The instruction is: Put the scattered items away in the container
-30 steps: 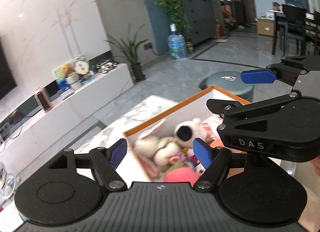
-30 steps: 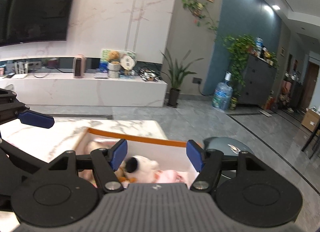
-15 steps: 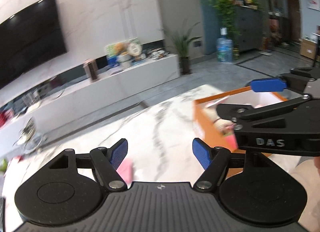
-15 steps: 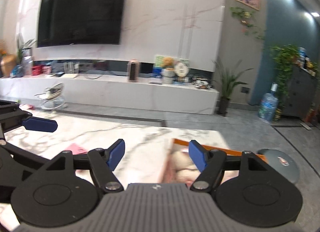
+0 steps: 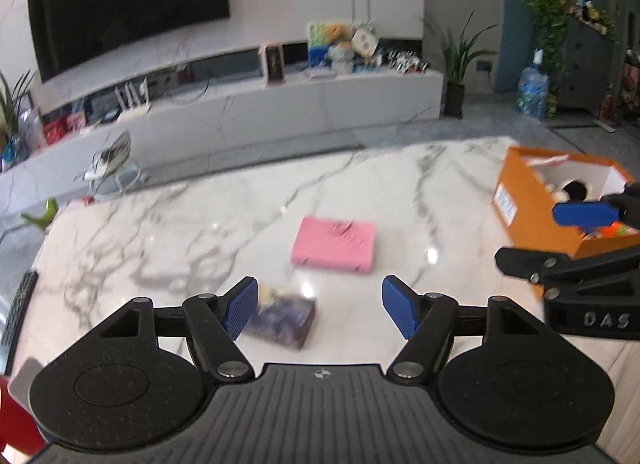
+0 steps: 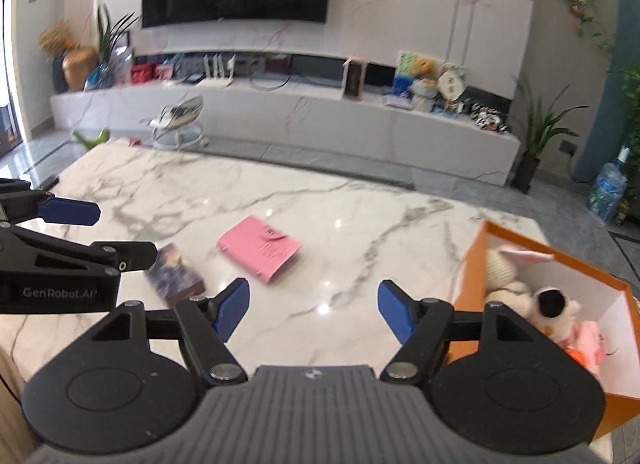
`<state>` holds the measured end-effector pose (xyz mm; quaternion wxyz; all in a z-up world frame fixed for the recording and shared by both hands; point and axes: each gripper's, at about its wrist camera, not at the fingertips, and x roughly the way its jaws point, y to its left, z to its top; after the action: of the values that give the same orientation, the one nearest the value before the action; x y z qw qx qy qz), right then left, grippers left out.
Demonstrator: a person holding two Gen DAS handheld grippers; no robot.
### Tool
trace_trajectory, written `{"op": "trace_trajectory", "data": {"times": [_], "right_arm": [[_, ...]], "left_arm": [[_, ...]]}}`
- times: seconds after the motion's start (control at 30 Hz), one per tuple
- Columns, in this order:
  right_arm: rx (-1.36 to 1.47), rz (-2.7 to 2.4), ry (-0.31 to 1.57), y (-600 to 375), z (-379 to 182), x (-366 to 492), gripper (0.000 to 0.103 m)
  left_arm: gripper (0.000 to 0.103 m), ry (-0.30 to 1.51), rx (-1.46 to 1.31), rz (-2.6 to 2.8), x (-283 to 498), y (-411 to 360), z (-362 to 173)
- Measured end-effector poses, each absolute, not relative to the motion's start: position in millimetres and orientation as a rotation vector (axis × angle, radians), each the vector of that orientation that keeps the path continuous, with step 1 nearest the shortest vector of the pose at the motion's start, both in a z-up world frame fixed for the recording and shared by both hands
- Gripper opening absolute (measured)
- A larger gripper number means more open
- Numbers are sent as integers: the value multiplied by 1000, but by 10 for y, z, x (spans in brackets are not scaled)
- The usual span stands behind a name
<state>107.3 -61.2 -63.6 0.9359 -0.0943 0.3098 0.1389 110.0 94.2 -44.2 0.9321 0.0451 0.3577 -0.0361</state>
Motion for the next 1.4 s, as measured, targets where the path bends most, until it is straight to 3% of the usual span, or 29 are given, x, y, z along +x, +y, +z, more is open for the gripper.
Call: {"op": "trace_trajectory", "data": {"times": [0.73,1.03,1.4], "right_arm": [[-285,356,834,-75,-1483,2358,74],[-346,450,836,119,-1783,2788,85],[-371,513,804,341,-1937,3181,87]], "left_arm": [[81,1048,-49,-67,1935,1342,-1336],[81,1031,-103,-108,2201,1471,-1368],[81,989,-118,-113,2496,1574,-1399]]}}
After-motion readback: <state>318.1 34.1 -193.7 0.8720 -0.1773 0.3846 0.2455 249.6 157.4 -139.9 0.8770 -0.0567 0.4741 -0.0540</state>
